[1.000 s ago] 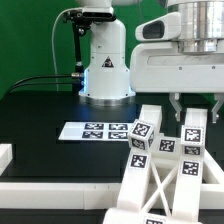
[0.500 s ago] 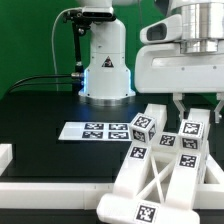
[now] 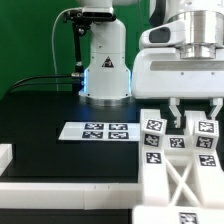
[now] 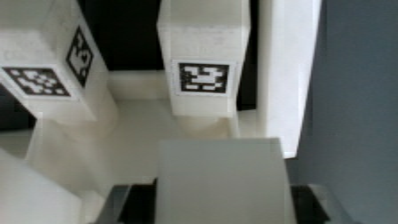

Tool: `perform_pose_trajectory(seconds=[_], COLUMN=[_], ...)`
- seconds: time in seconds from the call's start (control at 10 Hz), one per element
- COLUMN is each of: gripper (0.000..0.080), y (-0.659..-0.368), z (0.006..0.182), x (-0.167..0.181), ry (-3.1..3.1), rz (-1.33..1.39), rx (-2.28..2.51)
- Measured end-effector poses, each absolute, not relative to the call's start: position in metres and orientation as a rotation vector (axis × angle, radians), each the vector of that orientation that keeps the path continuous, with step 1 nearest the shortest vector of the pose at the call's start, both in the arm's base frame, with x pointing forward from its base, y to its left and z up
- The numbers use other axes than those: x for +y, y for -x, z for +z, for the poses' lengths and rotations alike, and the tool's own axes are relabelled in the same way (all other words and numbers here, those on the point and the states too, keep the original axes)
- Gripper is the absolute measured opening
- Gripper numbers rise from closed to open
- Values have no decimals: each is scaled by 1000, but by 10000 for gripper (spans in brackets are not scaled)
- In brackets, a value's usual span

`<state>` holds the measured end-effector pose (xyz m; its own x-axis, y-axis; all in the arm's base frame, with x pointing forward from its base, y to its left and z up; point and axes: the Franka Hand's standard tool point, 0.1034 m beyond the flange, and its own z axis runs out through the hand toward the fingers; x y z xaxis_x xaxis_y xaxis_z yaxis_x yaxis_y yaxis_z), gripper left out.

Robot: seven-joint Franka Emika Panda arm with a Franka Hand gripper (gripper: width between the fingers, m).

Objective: Assemble chair

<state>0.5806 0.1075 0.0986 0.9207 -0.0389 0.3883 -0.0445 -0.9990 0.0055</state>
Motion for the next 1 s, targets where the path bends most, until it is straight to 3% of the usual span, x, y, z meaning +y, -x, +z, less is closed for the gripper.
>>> perform_pose_trajectory(seconds=[0.7, 0.9, 1.0], gripper=[288, 571, 571], y=[-585, -585, -585], z=[101, 108, 117], x=[100, 101, 102], ry=[-3035, -3048, -3065], rz=[719, 701, 680], rx=[-21, -27, -36])
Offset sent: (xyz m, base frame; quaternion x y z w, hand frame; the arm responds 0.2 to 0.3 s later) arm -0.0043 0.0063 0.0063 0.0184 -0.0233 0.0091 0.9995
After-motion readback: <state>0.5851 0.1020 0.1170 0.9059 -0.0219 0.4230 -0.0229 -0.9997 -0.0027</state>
